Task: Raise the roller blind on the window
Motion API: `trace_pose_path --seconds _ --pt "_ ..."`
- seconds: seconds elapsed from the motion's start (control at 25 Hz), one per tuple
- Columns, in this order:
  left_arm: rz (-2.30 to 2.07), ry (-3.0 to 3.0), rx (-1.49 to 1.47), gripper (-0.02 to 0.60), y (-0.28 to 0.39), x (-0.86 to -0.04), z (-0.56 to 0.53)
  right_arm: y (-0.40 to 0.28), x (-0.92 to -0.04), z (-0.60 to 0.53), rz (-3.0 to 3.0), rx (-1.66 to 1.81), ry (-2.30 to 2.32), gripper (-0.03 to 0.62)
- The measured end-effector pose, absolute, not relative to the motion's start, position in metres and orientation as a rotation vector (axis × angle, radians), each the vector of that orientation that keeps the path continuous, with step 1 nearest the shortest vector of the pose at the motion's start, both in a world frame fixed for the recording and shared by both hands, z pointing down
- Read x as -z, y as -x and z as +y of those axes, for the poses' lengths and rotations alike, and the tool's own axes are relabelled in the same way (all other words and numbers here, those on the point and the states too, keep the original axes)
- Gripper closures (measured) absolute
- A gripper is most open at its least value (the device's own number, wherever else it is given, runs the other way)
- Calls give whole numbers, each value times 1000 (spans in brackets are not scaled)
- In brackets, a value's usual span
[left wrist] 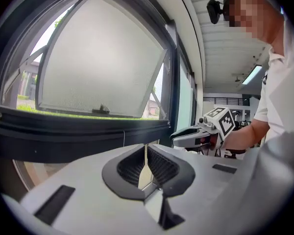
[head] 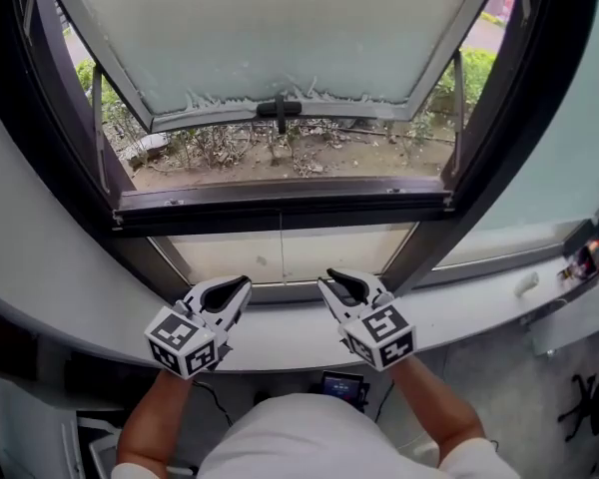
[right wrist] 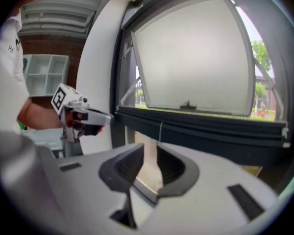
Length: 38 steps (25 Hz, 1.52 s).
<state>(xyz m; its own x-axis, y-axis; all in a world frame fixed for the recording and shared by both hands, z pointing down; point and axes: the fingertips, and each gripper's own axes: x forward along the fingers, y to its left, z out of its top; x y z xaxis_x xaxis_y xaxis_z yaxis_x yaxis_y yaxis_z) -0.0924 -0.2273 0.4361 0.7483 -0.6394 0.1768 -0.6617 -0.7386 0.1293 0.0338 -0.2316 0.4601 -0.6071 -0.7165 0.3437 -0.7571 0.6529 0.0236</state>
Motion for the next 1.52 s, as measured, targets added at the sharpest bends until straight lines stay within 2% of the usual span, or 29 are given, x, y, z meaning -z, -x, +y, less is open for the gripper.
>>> trace_pose_path --seconds 0.4,0.52,0.68,0.96,1.12,1.52 --pt "-1210 -2904 -494 550 99 -427 -292 -30 -436 -291 -2459 30 -1131 516" --pt "-1248 -2916 -583 486 100 -431 -311 -29 -436 -306 -2406 97 -1134 516" --pt "-1256 -2965 -728 460 92 -432 -327 -29 -438 -325 -2322 199 -1119 504" --pt "-1221 -3045 -1286 376 89 -462 -344 -28 -461 -347 -1997 545 -929 446" --pt "-1184 -3049 -1524 371 87 -472 -350 -29 -471 -359 -1831 696 -847 419" --pt "-1135 -2984 -1774 371 78 -481 -363 -28 -484 -368 -1672 804 -752 399"
